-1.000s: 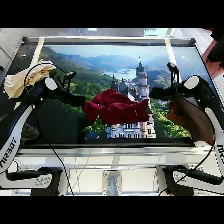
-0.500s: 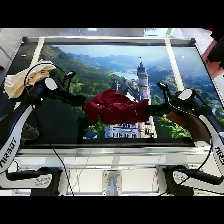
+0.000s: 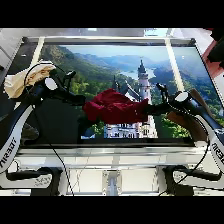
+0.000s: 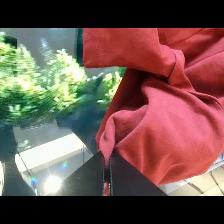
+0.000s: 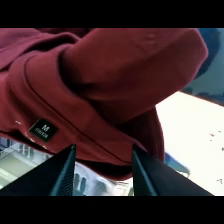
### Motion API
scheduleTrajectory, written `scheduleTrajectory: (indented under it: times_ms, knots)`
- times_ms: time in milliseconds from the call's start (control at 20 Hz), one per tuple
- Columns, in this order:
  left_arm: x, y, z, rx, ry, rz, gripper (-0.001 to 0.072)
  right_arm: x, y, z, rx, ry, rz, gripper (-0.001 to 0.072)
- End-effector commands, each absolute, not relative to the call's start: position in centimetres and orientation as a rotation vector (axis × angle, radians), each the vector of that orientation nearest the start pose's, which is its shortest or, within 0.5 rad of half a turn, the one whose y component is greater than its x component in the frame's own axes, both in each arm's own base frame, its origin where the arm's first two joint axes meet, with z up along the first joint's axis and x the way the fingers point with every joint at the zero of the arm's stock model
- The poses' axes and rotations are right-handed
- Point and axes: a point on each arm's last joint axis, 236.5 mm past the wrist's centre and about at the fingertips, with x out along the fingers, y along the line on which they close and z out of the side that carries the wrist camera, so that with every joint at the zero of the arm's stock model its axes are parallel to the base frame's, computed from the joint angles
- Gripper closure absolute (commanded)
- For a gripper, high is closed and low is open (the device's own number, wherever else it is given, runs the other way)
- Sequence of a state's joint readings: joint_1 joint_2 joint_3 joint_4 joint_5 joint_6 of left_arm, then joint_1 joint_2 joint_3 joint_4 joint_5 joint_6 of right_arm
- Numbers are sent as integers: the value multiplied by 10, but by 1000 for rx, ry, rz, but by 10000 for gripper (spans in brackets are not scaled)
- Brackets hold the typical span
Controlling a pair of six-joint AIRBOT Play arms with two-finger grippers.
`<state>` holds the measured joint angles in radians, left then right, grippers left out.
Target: Fold the shirts.
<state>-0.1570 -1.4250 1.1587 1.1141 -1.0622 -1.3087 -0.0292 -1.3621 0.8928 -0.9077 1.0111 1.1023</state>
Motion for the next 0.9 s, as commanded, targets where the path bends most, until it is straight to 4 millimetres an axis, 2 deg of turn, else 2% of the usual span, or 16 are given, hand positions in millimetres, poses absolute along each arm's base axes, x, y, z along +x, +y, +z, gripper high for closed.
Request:
scheduleTrajectory:
  times_ms: [0, 200, 300, 400, 550, 650, 700, 750, 800, 850]
  knots:
    - [388, -154, -23, -130, 1278, -491, 696, 356, 106, -63, 311, 1292, 470, 302]
    - [388, -154, -23, -130, 1277, -491, 696, 374, 102, -39, 250, 1243, 484, 293]
    - [388, -154, -23, -130, 1277, -491, 696, 374, 100, -41, 239, 1246, 476, 293]
    - [388, -154, -23, -130, 1277, -491, 696, 367, 104, -52, 269, 1280, 481, 275]
    - [388, -154, -23, -130, 1277, -491, 696, 340, 125, -69, 380, 1383, 550, 263]
    - [388, -154, -23, -130, 1277, -491, 696, 321, 148, -69, 429, 1431, 667, 264]
    - [388, -153, -23, -130, 1277, -490, 696, 319, 155, -67, 431, 1431, 698, 268]
    - [389, -153, -23, -130, 1272, -489, 696, 321, 158, -65, 420, 1412, 712, 328]
    - [391, -153, -23, -130, 1263, -486, 696, 325, 160, -63, 419, 1393, 719, 609]
    - [395, -153, -22, -107, 1242, -499, 696, 328, 163, -57, 430, 1381, 736, 682]
